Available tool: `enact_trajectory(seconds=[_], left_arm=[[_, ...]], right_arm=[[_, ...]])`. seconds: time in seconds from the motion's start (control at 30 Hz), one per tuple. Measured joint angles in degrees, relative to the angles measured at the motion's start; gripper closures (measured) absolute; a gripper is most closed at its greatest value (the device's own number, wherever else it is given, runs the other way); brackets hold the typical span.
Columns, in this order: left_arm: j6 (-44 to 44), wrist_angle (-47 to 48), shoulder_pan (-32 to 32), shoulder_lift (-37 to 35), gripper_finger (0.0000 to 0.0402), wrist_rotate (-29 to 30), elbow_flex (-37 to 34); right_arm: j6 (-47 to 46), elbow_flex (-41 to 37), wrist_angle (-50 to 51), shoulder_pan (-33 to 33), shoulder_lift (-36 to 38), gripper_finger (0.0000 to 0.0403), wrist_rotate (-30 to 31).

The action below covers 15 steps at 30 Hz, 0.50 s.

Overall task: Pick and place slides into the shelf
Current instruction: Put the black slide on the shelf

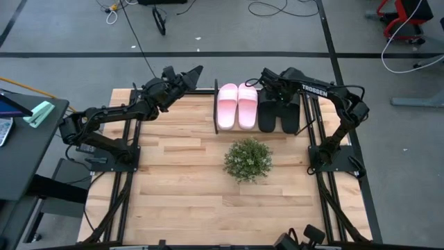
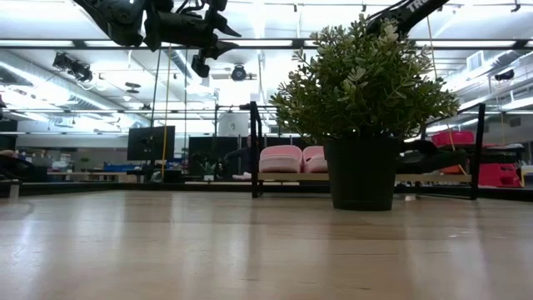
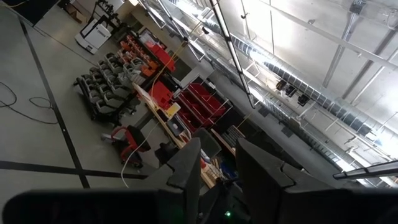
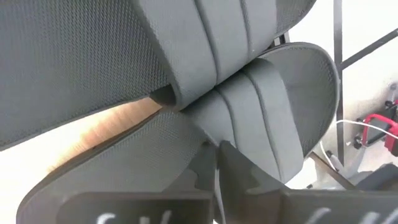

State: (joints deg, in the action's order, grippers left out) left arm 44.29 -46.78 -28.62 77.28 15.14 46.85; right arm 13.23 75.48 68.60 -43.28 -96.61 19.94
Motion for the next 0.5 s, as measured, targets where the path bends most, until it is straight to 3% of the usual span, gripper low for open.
enact_trajectory(seconds=[0.5], left_arm=[[-0.05,2.1,-0.02,0.0,0.0297,0.04,0.0]], right_arm=[[-1.2,-0.04,-2.92,-1.36,4.25,0.0398,-2.93]])
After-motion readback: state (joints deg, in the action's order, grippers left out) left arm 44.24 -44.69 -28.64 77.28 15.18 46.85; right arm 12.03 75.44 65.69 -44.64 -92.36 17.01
